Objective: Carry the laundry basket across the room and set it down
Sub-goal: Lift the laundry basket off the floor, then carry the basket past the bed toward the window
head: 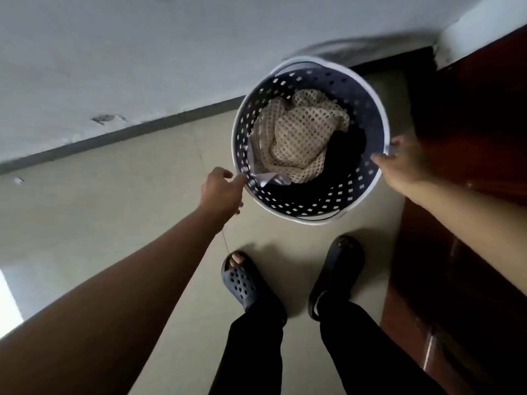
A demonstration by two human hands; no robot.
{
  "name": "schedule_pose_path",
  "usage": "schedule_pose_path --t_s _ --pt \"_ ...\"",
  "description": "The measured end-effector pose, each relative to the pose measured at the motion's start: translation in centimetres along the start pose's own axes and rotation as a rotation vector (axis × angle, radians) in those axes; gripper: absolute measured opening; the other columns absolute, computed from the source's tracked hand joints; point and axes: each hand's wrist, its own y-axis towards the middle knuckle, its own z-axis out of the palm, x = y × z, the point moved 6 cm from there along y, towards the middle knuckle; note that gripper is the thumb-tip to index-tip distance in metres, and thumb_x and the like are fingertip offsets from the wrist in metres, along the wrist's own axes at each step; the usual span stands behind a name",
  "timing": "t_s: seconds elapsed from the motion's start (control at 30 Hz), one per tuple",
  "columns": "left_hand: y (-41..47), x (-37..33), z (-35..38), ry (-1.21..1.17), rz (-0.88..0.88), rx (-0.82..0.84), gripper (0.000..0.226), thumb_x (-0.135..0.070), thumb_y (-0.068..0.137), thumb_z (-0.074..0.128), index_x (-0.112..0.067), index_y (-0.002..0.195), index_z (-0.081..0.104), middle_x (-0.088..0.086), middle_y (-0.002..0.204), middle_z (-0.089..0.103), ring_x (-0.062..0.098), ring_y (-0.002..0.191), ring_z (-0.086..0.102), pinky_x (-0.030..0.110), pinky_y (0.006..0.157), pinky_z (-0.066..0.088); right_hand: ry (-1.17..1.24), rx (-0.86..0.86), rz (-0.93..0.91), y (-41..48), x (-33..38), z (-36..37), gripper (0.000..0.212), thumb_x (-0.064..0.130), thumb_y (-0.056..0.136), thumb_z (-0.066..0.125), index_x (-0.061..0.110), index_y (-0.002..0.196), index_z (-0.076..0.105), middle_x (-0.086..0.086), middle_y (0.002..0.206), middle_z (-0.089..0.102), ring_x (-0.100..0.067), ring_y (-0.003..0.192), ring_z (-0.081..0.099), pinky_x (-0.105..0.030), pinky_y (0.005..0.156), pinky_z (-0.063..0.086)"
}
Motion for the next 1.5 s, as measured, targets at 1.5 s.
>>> schedule_pose_path --t_s 1.5 --pt "-62.4 4.9 -28.3 -0.465 0.269 -0.799 0.040 -0.038 0.076 0.051 -0.003 0.057 0.044 -0.002 0.048 0.042 0.014 0.048 0.036 0.033 0.048 0.034 0.146 0.107 -0.813 -55.1 24.4 -36.8 0.015 0.003 0.081 0.064 0.006 0.073 0.053 -0.006 0.060 0.053 -0.009 0.049 0.044 -0.024 0.050 0.039"
